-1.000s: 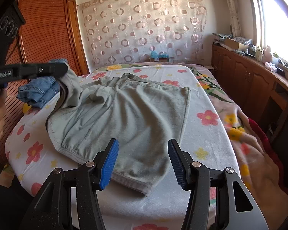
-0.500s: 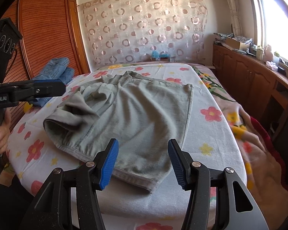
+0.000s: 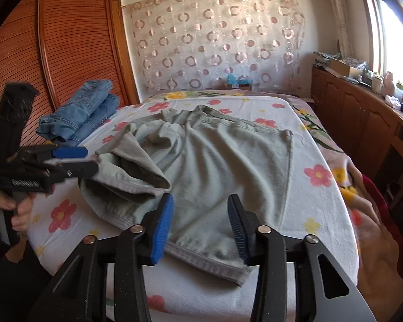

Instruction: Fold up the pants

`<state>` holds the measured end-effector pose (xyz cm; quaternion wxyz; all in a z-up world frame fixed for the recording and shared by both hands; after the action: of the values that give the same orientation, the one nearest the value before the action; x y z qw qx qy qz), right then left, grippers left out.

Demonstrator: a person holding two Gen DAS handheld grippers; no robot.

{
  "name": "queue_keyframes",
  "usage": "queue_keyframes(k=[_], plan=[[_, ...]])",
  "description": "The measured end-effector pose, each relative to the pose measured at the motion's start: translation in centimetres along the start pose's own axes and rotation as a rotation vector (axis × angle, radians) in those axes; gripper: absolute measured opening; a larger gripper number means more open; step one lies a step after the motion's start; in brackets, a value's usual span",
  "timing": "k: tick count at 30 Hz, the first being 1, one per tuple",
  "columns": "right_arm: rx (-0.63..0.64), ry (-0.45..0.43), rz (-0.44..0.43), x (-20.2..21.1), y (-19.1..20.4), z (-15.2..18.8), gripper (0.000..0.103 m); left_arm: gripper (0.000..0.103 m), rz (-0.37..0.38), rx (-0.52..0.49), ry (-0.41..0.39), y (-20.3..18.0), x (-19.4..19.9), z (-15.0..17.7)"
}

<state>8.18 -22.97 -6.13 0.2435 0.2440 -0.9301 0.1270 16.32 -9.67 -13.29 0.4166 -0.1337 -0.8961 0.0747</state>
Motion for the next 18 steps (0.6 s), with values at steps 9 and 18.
queue_keyframes(k=[9,18], plan=[[0.053,0.017,-0.056,-2.4,1.6,-1.1,0.041,0.079,-0.001,0.033,0.037,1.3,-1.0,2.3],[0.040,0.093,-0.159,-6.0,1.3,-0.2,0.018,0.079,0.015,0.043,0.025,1.3,-1.0,2.5]])
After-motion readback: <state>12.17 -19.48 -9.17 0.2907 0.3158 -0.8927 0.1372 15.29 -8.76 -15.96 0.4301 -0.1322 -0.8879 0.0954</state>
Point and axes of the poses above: each gripper's, at about its wrist camera, not at the fingertips, and x roughly against the way its jaws point, y to its left, z to its underside, the point moved 6 cm from there along -x, roughly the way its jaws point, and after that the axes turned 14 degrees about x, right-handed, at the moved point
